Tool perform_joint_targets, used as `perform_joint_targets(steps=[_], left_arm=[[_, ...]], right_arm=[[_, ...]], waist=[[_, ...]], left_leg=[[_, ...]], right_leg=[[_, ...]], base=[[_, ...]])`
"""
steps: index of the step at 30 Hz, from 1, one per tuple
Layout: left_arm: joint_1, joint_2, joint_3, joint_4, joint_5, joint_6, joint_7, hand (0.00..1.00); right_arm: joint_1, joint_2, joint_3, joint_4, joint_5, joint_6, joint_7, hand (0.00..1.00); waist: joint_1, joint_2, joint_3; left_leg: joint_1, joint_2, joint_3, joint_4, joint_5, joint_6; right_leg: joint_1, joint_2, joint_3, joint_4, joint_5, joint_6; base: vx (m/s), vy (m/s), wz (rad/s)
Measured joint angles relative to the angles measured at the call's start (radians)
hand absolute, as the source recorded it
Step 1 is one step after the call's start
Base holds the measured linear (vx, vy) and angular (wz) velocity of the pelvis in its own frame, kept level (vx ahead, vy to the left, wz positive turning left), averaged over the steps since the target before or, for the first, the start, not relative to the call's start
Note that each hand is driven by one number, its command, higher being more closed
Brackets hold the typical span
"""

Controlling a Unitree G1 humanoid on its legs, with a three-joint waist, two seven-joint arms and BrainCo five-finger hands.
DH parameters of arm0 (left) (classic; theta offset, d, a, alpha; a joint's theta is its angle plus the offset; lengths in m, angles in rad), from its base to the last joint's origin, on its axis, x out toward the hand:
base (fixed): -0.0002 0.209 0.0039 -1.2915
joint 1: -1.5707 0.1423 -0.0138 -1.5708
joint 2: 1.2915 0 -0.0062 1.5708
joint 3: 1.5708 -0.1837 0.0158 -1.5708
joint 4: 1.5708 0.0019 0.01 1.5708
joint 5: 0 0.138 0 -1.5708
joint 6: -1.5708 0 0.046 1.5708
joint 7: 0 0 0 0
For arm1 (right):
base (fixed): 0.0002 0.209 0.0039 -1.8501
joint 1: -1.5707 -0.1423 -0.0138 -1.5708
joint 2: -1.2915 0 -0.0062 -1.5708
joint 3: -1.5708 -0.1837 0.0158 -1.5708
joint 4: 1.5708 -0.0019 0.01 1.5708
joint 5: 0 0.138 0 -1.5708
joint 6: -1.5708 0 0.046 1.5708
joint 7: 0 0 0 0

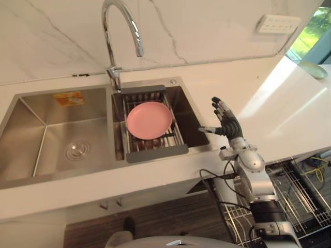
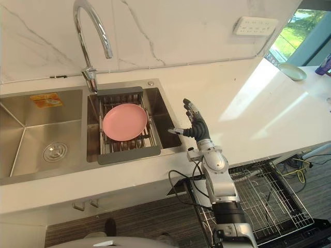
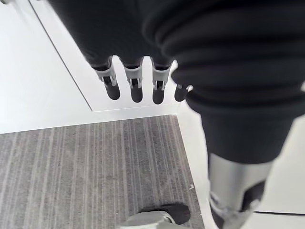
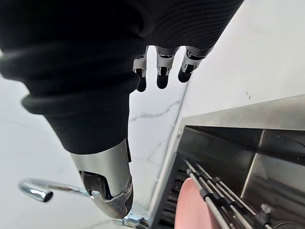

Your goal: Walk over to the sink, pick up the cup, carry it to the dishwasher, place the cup inside the dishwasher, then close the dishwasher door

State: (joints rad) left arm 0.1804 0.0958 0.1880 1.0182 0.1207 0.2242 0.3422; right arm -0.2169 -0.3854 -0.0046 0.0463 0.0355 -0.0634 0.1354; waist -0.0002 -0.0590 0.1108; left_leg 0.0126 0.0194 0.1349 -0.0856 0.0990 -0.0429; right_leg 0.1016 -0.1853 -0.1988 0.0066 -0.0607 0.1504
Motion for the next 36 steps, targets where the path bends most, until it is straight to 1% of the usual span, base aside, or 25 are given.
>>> perform_joint_targets(steps=[4,8,11,13,15,17,18,19,21,23,27,29,30,32,33,36], left_arm=[[-0.012,0.008,-0.008,-0.012,-0.010,0.001,-0.025,0.00],[-0.011,0.015,-0.035,-0.015,-0.014,0.009,-0.029,0.00],[-0.011,0.020,-0.037,-0.017,-0.053,0.012,-0.030,0.00],[-0.012,0.025,-0.036,-0.017,-0.063,0.020,-0.044,0.00],[-0.011,0.028,-0.034,-0.017,-0.064,0.025,-0.045,0.00],[-0.011,0.032,-0.031,-0.017,-0.079,0.044,-0.048,0.00],[-0.010,0.033,-0.030,-0.017,-0.080,0.049,-0.049,0.00],[-0.007,0.033,-0.023,-0.017,-0.081,0.056,-0.051,0.00],[-0.004,0.031,0.007,-0.017,-0.085,0.060,-0.061,0.00],[-0.003,0.033,0.010,-0.017,-0.096,0.061,-0.067,0.00],[-0.002,0.033,0.029,-0.017,-0.096,0.061,-0.071,0.00],[-0.002,0.033,0.038,-0.023,-0.096,0.061,-0.079,0.00],[-0.004,0.037,0.038,-0.026,-0.096,0.062,-0.087,0.00],[-0.006,0.039,0.037,-0.026,-0.096,0.062,-0.087,0.00],[-0.007,0.039,0.037,-0.026,-0.097,0.064,-0.087,0.00],[-0.008,0.041,0.033,-0.025,-0.097,0.072,-0.087,0.00]], right_arm=[[-0.076,-0.019,0.044,0.066,-0.117,-0.004,0.017,0.00],[-0.132,-0.020,0.092,0.132,-0.182,-0.010,0.017,0.00],[-0.148,-0.017,0.143,0.138,-0.248,-0.022,0.014,0.00],[-0.174,-0.010,0.170,0.183,-0.294,-0.035,0.012,0.00],[-0.193,-0.010,0.186,0.215,-0.336,-0.042,0.006,0.00],[-0.203,-0.010,0.209,0.217,-0.409,-0.048,0.005,0.00],[-0.204,-0.010,0.215,0.217,-0.426,-0.051,0.005,0.00],[-0.207,-0.011,0.233,0.219,-0.457,-0.053,0.005,0.00],[-0.212,-0.011,0.253,0.226,-0.499,-0.066,0.007,0.00],[-0.235,-0.011,0.280,0.255,-0.556,-0.072,0.014,0.00],[-0.261,-0.018,0.324,0.290,-0.594,-0.079,0.038,0.00],[-0.264,-0.019,0.343,0.295,-0.596,-0.080,0.041,0.00],[-0.271,-0.018,0.360,0.295,-0.630,-0.081,0.042,0.00],[-0.272,-0.019,0.360,0.296,-0.639,-0.081,0.041,0.00],[-0.275,-0.019,0.360,0.296,-0.670,-0.081,0.034,0.00],[-0.285,-0.019,0.366,0.314,-0.715,-0.081,0.022,0.00]], waist=[[0.006,-0.011,-0.004],[0.021,-0.013,-0.004],[0.030,-0.018,-0.003],[0.031,-0.027,0.000],[0.037,-0.032,0.002],[0.042,-0.040,0.007],[0.043,-0.040,0.007],[0.044,-0.042,0.008],[0.052,-0.046,0.009],[0.058,-0.053,0.012],[0.059,-0.060,0.011],[0.064,-0.064,0.012],[0.067,-0.071,0.016],[0.073,-0.075,0.018],[0.075,-0.076,0.018],[0.076,-0.076,0.018]], left_leg=[[-0.010,-0.003,-0.016,0.000,0.007,0.007],[-0.012,-0.004,-0.027,0.000,0.010,0.008],[-0.011,-0.008,-0.045,-0.001,0.014,0.013],[-0.011,-0.009,-0.061,-0.002,0.017,0.015],[-0.015,-0.010,-0.071,-0.002,0.017,0.008],[-0.026,-0.015,-0.083,-0.002,0.024,0.011],[-0.028,-0.015,-0.083,-0.002,0.026,0.013],[-0.029,-0.015,-0.085,-0.002,0.028,0.013],[-0.028,-0.015,-0.087,-0.002,0.029,0.013],[-0.032,-0.017,-0.092,-0.002,0.031,0.015],[-0.042,-0.027,-0.107,-0.002,0.038,0.014],[-0.043,-0.031,-0.108,-0.001,0.038,0.016],[-0.044,-0.032,-0.108,-0.001,0.042,0.024],[-0.043,-0.032,-0.108,-0.001,0.042,0.024],[-0.041,-0.031,-0.108,-0.001,0.042,0.023],[-0.037,-0.030,-0.108,-0.002,0.041,0.023]], right_leg=[[0.003,0.000,-0.020,-0.005,0.011,0.011],[0.009,0.000,-0.068,-0.009,0.033,0.013],[0.024,-0.002,-0.097,-0.014,0.043,0.013],[0.036,-0.003,-0.122,-0.014,0.044,0.013],[0.037,-0.003,-0.137,-0.014,0.043,0.012],[0.036,-0.004,-0.154,-0.014,0.035,0.011],[0.036,-0.005,-0.163,-0.014,0.031,0.009],[0.037,-0.005,-0.169,-0.013,0.021,0.000],[0.037,-0.006,-0.171,-0.012,0.012,0.006],[0.037,-0.007,-0.175,-0.012,0.012,0.007],[0.038,-0.018,-0.196,-0.007,0.014,0.004],[0.038,-0.021,-0.197,-0.003,0.023,0.016],[0.039,-0.021,-0.199,-0.003,0.025,0.017],[0.041,-0.021,-0.199,-0.003,0.026,0.018],[0.044,-0.020,-0.200,-0.003,0.031,0.018],[0.046,-0.020,-0.199,-0.003,0.034,0.016]], base=[[0.02,-0.003,0.08],[0.00,-0.001,0.10],[-0.02,0.011,0.17],[-0.05,0.004,0.26],[-0.08,0.000,0.18],[-0.10,0.004,0.19],[-0.08,0.006,0.18],[-0.08,0.004,0.15],[-0.06,0.001,0.08],[-0.01,0.003,0.07],[0.04,0.008,0.15],[0.08,0.007,0.05],[0.06,-0.003,0.03],[0.05,-0.010,0.00],[0.04,-0.010,-0.01],[0.00,0.000,0.00]])
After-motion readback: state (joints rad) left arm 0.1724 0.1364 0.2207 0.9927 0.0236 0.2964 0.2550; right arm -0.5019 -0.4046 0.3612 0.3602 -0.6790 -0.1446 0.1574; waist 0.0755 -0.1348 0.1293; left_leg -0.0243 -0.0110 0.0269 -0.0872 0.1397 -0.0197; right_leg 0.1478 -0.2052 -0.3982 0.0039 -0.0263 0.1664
